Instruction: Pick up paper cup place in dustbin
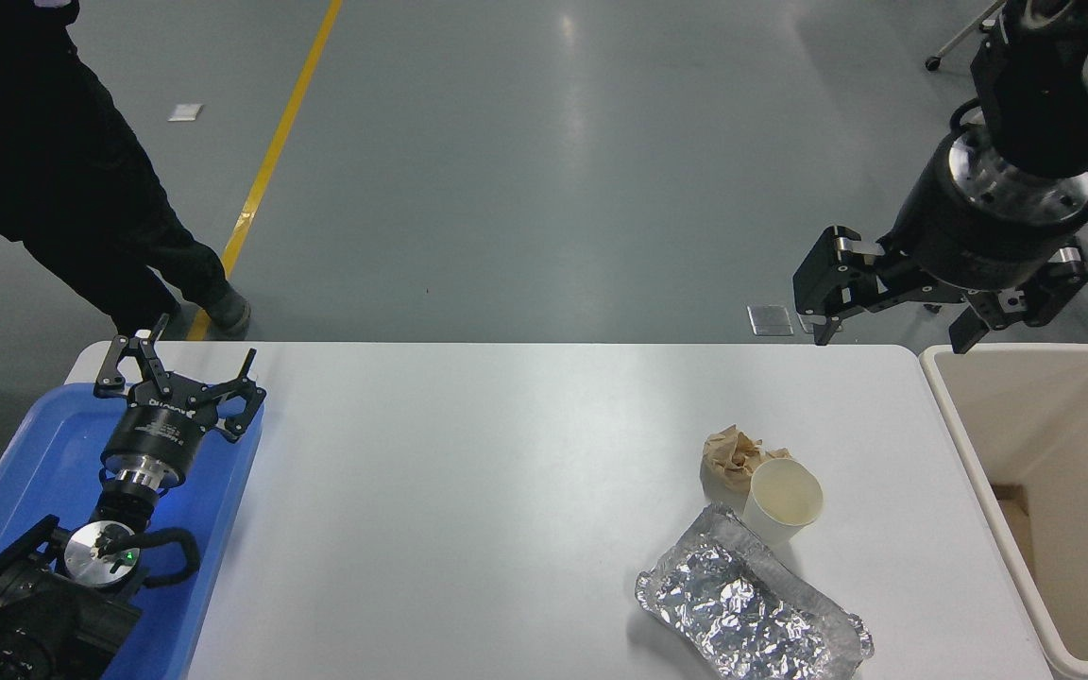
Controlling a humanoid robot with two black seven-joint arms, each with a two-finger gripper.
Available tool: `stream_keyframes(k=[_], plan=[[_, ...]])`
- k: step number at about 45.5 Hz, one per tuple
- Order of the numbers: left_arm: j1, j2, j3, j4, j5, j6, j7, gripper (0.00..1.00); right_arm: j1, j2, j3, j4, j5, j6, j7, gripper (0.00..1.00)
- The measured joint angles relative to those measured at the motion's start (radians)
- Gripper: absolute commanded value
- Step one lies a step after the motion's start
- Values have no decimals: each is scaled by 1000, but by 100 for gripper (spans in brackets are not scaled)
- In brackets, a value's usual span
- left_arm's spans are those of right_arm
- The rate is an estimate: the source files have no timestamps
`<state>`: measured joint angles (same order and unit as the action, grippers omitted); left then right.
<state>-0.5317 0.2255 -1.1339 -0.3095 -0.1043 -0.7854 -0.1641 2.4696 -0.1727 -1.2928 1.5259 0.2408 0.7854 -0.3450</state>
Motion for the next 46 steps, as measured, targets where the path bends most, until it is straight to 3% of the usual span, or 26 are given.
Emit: stream_keyframes(k=[7,19,31,46], plan=[[-1,0,0,0,0,0,1,99,-97,5,-2,-4,-11,-48,2,100],[0,0,0,0,0,0,2,99,-313,-1,24,-14,-28,-281,3,100],[1,0,-1,0,0,0,0,99,-572,-25,114,-88,-136,-482,3,99],[0,0,0,0,0,0,0,99,-789,-36,222,-183,-176,-641,4,95]])
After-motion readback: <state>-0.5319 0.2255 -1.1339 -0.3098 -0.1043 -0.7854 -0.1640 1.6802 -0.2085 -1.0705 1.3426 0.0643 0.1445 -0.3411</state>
